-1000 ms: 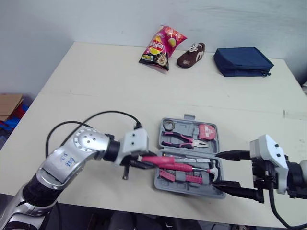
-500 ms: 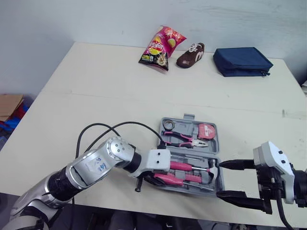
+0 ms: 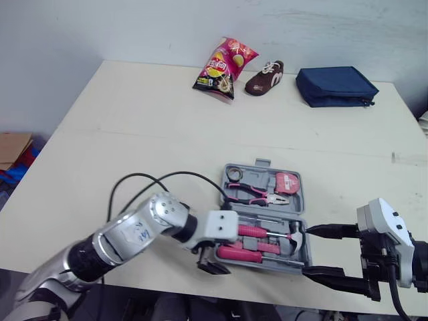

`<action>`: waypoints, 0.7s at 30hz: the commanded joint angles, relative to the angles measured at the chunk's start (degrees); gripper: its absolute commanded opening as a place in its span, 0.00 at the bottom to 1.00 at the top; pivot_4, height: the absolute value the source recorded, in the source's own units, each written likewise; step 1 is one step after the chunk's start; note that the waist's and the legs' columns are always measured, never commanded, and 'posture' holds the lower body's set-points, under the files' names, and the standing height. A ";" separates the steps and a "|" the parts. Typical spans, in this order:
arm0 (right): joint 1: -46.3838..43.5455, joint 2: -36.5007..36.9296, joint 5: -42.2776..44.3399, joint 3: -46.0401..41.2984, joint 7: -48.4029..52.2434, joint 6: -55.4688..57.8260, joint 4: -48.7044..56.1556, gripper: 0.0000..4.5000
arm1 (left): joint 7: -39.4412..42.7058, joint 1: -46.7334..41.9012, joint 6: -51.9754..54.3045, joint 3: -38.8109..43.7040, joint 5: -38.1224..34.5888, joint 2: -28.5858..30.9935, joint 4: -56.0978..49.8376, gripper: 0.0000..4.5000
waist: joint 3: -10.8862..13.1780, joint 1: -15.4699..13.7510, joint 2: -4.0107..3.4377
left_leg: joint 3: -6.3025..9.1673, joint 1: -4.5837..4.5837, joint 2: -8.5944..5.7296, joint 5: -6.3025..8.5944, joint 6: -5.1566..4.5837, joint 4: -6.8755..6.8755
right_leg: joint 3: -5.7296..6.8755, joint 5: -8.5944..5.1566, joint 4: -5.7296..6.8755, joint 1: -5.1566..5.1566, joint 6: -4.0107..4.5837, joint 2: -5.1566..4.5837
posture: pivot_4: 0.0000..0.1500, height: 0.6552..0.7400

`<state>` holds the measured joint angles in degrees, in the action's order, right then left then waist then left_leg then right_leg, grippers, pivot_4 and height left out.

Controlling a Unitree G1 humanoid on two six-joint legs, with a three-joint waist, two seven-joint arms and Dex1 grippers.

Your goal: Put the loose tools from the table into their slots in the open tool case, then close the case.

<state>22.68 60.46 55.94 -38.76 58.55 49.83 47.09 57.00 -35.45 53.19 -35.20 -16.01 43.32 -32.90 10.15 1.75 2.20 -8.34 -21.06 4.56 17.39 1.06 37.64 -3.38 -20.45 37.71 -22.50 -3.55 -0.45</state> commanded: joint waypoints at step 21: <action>4.95 -2.77 -12.63 3.09 3.28 -9.35 1.04 1.00 | 0.45 3.86 -14.91 -5.94 7.48 -10.33 10.89 0.02 | -0.02 -0.08 0.01 | -0.01 -0.04 -0.02 0.06 -0.08 0.21 | -0.01 0.00 0.04 0.04 -0.04 -0.02 | 1.00 1.00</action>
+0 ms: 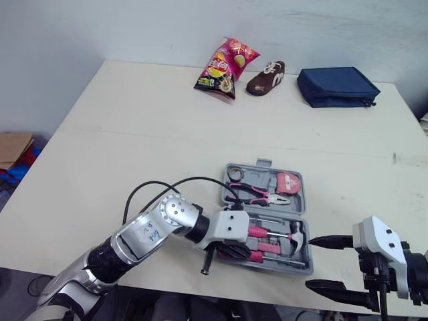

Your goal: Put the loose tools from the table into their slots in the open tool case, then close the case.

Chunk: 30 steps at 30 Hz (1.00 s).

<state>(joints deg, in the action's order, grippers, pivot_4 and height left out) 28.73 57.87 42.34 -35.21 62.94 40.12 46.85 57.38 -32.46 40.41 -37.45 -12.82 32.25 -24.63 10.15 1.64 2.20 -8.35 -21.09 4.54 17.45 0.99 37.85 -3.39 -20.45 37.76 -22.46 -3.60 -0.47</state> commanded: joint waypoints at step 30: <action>11.69 -16.19 -1.93 -21.43 -2.32 -4.84 -14.52 0.88 | 9.56 16.61 -1.77 41.80 -17.31 18.44 9.95 0.00 | -0.27 0.10 0.03 | 0.02 0.91 0.04 0.25 -0.03 -0.77 | 0.16 -0.17 -0.45 0.79 0.28 -0.10 | 1.00 1.00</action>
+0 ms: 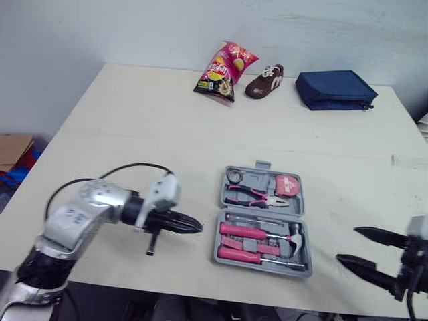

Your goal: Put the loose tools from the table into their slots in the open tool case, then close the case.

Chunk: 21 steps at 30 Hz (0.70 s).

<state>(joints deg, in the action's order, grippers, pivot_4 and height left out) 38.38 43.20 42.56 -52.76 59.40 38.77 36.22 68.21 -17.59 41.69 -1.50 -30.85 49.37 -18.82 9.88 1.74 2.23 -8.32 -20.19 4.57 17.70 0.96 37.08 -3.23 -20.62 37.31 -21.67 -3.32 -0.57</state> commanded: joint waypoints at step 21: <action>-23.49 9.25 -19.80 28.62 2.32 -16.20 -25.19 0.01 | -9.38 -11.56 -12.01 -14.22 17.45 -14.12 16.42 0.00 | 0.17 -0.02 -0.26 | -0.19 -0.06 -0.04 0.19 -0.02 0.14 | -0.04 0.13 -0.32 0.04 -0.19 0.02 | 1.00 1.00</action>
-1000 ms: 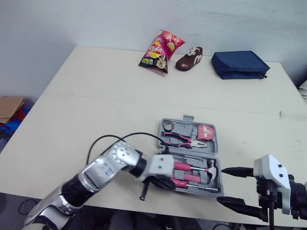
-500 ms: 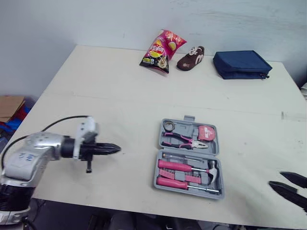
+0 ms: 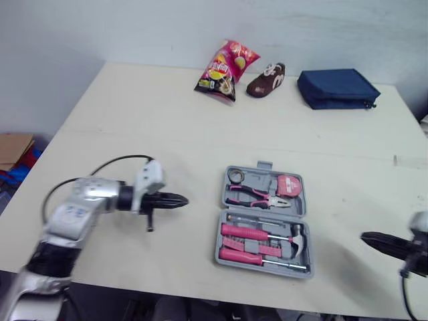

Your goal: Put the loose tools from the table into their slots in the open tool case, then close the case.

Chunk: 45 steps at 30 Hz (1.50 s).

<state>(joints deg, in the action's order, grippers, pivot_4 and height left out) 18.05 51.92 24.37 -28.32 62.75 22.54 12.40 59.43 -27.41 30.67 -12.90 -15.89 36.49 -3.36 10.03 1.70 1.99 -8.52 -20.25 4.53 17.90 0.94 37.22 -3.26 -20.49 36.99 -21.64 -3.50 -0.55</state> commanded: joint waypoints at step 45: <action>-10.33 0.83 10.45 -0.38 -11.83 26.46 17.86 0.22 | -8.74 -3.45 32.30 4.81 -1.61 -5.36 -13.06 0.18 | 0.06 0.14 -0.10 | -0.03 -0.29 0.12 -0.19 0.19 0.47 | -0.10 -0.12 0.89 -0.52 0.03 0.03 | 1.00 1.00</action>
<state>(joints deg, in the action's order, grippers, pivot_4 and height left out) 9.27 53.24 31.00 -26.06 53.51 44.45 27.04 52.63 -29.14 58.06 -9.40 -15.30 32.16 -13.33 10.09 1.84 1.90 -8.52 -20.54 4.64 17.72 1.11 37.73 -3.37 -20.61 37.88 -22.14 -3.49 -0.53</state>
